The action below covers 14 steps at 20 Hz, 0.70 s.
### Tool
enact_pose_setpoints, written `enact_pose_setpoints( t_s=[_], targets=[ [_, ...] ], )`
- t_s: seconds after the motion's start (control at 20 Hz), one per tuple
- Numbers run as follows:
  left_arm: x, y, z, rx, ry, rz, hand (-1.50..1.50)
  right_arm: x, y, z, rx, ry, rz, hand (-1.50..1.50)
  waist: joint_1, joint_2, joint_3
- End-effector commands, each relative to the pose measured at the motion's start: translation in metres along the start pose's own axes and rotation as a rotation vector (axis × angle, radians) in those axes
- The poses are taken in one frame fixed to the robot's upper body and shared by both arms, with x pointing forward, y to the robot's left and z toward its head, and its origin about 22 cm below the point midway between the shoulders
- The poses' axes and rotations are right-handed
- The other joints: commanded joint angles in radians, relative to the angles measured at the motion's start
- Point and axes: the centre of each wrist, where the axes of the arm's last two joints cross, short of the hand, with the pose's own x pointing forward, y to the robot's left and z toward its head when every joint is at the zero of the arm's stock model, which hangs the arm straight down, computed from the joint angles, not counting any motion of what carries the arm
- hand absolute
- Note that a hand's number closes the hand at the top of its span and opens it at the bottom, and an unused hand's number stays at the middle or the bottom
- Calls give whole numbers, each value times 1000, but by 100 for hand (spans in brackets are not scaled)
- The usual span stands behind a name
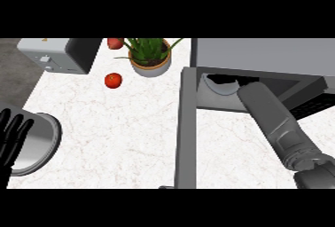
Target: Pick up the milk, place it into the microwave and close the microwave
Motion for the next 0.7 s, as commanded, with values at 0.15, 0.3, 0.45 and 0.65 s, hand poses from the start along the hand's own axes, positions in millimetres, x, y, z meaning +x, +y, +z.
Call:
enact_pose_setpoints(
  t_s=[0.15,0.3,0.45,0.65],
  targets=[
    [-1,-5,6,-14,8,-16,-150,5,10,5,-14,0,-13,-150,-2,-3,0],
    [-9,-7,9,8,22,-15,-150,5,-3,-6,-61,25,-40,-150,-6,-3,-1],
    [4,-8,2,-2,-18,-31,-150,13,1,-8,-82,36,-45,-150,-15,-8,0],
    [-2,-2,18,-10,25,-35,-150,15,-10,-17,-128,33,-45,-150,-16,-14,-2]
  ],
)
